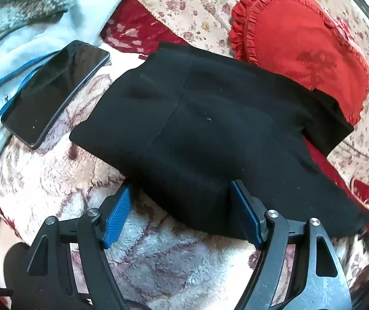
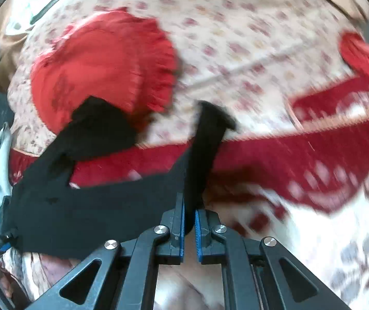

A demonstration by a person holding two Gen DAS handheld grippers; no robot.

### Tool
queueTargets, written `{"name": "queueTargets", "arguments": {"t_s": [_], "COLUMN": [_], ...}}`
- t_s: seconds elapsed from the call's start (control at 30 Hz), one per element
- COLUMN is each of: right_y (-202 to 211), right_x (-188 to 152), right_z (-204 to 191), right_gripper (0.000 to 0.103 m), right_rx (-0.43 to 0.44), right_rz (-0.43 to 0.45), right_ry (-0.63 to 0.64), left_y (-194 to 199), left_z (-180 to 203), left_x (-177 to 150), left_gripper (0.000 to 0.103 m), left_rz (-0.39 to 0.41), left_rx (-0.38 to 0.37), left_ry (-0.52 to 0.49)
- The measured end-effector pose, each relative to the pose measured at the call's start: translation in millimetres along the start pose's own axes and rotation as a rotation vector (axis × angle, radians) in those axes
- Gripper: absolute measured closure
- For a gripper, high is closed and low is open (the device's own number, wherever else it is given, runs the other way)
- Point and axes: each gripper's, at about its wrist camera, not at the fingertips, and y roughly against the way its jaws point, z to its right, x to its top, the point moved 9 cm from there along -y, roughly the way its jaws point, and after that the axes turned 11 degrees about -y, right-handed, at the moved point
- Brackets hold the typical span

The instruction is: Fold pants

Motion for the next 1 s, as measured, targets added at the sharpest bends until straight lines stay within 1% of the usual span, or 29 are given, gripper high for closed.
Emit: {"name": "queueTargets", "arguments": {"t_s": [0.03, 0.07, 0.17, 0.23, 0.3, 0.33, 0.37, 0.4, 0.43, 0.47, 0.57, 0.7, 0.8, 0.83, 0.87, 0.93, 1.0], "right_y": [-7, -14, -15, -16, -21, -21, -19, -17, -14, -8, 6, 23, 43, 50, 57, 71, 82], "right_x": [-9, -14, -13, -12, -9, -8, -7, -5, -3, -2, 0, 2, 3, 3, 3, 3, 1], "right_z": [7, 12, 15, 15, 16, 15, 14, 14, 14, 14, 14, 12, 5, 3, 1, -1, 0], "right_gripper": [0.097, 0.097, 0.095, 0.092, 0.092, 0.092, 0.095, 0.096, 0.097, 0.098, 0.098, 0.098, 0.098, 0.098, 0.098, 0.099, 0.099], "right_rx": [0.031, 0.048, 0.096, 0.114, 0.114, 0.116, 0.122, 0.132, 0.143, 0.156, 0.198, 0.225, 0.246, 0.251, 0.255, 0.256, 0.263], "right_rz": [-0.034, -0.05, -0.014, -0.012, -0.013, -0.003, 0.007, 0.02, 0.033, 0.049, 0.051, 0.058, 0.076, 0.08, 0.086, 0.097, 0.098], "right_ry": [-0.037, -0.061, -0.123, -0.159, -0.163, -0.162, -0.167, -0.172, -0.174, -0.174, -0.191, -0.178, -0.151, -0.14, -0.126, -0.098, -0.087], "left_y": [0, 0, -2, -4, -4, -4, -3, -2, -1, 2, 9, 30, 52, 58, 63, 71, 71], "left_z": [1, 1, 5, 7, 8, 8, 9, 10, 11, 10, 12, 11, 9, 7, 5, -1, -5], "left_x": [0, 1, 4, 6, 7, 7, 8, 8, 9, 10, 10, 15, 18, 18, 18, 16, 11], "left_gripper": [0.028, 0.028, 0.028, 0.028, 0.04, 0.051, 0.063, 0.07, 0.082, 0.088, 0.091, 0.092, 0.093, 0.096, 0.096, 0.098, 0.098], "left_rz": [-0.001, -0.003, -0.011, -0.011, -0.004, -0.004, -0.004, -0.005, -0.008, -0.01, -0.011, 0.016, 0.041, 0.049, 0.054, 0.065, 0.055], "left_rx": [-0.003, -0.006, -0.025, -0.034, -0.03, -0.032, -0.051, -0.064, -0.071, -0.068, -0.07, -0.093, -0.1, -0.098, -0.094, -0.083, -0.086], "left_ry": [0.011, 0.018, 0.028, 0.027, 0.03, 0.035, 0.044, 0.05, 0.055, 0.053, 0.039, 0.032, 0.013, 0.008, 0.004, 0.002, 0.0]}}
